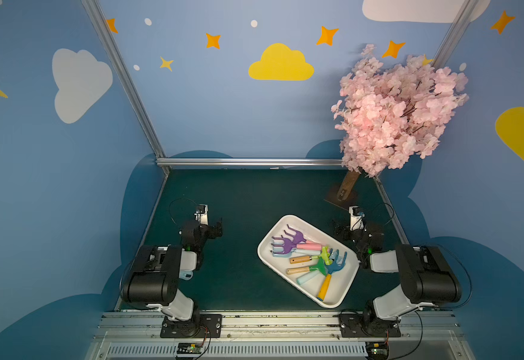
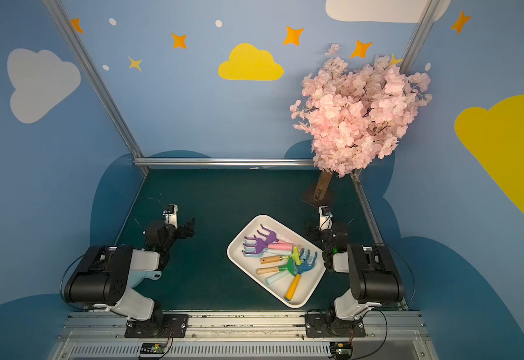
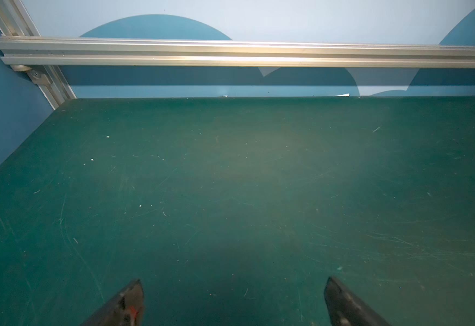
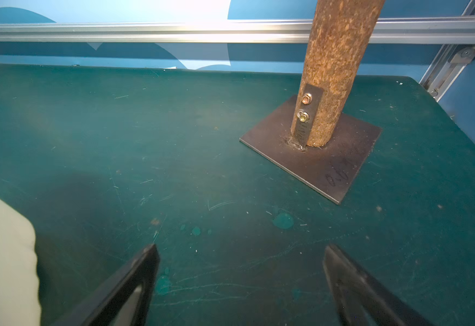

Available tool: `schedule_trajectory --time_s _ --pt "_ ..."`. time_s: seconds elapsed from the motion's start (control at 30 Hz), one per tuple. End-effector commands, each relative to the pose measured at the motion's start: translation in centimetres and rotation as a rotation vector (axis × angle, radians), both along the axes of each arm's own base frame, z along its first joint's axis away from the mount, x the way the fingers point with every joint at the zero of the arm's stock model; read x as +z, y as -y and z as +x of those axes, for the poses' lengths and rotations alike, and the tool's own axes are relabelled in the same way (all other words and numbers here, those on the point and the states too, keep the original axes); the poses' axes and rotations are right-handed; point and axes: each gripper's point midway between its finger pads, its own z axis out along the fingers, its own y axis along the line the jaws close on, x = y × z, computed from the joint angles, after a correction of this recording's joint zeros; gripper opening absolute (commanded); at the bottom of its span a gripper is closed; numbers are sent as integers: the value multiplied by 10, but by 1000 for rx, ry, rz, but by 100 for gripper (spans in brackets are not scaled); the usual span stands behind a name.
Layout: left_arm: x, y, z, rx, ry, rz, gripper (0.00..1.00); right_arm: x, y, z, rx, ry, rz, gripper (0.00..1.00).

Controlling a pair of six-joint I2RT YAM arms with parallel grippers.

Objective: Take the hand rake out of the storage box
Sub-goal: Move the storage box to the center of the board.

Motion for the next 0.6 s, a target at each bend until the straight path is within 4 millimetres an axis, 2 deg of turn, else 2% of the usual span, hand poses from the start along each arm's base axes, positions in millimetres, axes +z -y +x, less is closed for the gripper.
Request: schedule_trajectory --time_s 0.0,0.57 --pt "4 1 2 -12 17 5 100 9 1 4 -2 18 1 95" --pt "3 0 3 -13 8 -8 100 10 1 4 -4 20 0 95"
